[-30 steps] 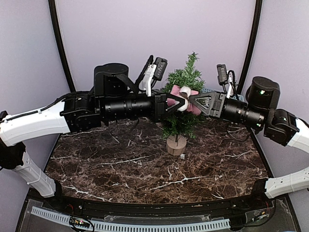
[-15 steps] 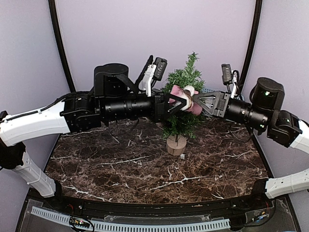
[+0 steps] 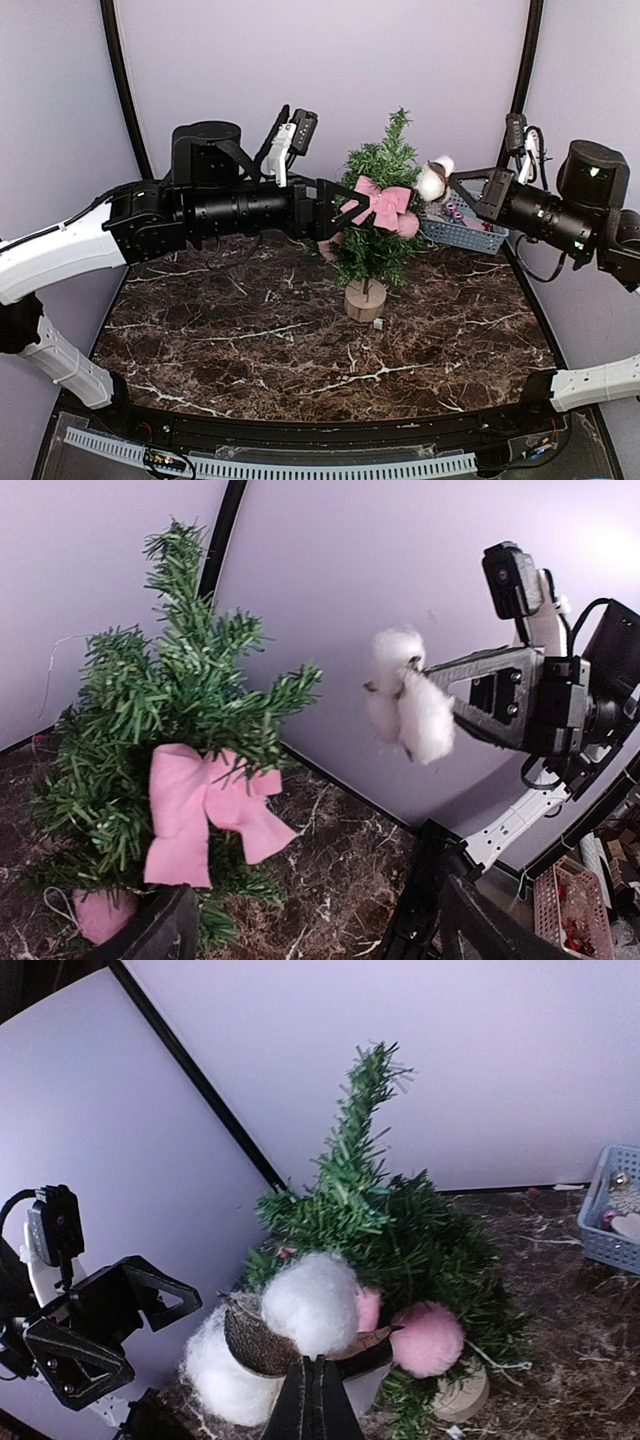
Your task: Decorate the small christmas tree
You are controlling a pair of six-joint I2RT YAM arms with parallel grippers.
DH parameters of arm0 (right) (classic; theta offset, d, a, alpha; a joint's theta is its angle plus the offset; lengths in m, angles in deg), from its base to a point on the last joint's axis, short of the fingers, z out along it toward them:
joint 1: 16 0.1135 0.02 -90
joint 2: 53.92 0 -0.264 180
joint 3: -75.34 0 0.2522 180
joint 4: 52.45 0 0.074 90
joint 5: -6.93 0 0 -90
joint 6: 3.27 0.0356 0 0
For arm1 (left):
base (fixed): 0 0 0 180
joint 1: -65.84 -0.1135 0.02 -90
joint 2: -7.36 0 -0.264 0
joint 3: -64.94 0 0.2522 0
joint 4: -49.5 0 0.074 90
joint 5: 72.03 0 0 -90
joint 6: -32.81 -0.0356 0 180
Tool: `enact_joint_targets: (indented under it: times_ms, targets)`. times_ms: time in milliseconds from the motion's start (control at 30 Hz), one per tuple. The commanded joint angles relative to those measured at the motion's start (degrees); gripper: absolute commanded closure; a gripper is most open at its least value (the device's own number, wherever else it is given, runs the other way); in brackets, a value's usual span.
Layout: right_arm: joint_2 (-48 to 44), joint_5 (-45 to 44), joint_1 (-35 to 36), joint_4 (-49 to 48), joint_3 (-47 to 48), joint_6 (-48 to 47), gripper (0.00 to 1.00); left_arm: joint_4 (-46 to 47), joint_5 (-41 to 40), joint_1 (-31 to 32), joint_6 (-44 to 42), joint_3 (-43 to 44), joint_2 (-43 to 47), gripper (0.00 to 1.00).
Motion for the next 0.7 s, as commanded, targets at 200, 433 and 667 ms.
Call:
enact_joint_targets:
  times_ms: [200,433,667]
  targets:
    - [5.2,3.1,-19.5,7.8,9.3,-7.2,1.0,-3.8,10.1,-8.8,0.1,3.6,-1.1,0.12]
    - [13.6,31.0,-34.6,1.1,8.7,-8.8,1.0,-2.4,15.4,-12.9,0.5,4.6,-2.7,0.11]
    - [21.6,51.3,-39.0,-3.4,12.0,-10.8,1.0,-3.6,17.3,-15.1,-0.7,8.2,-5.7,0.12]
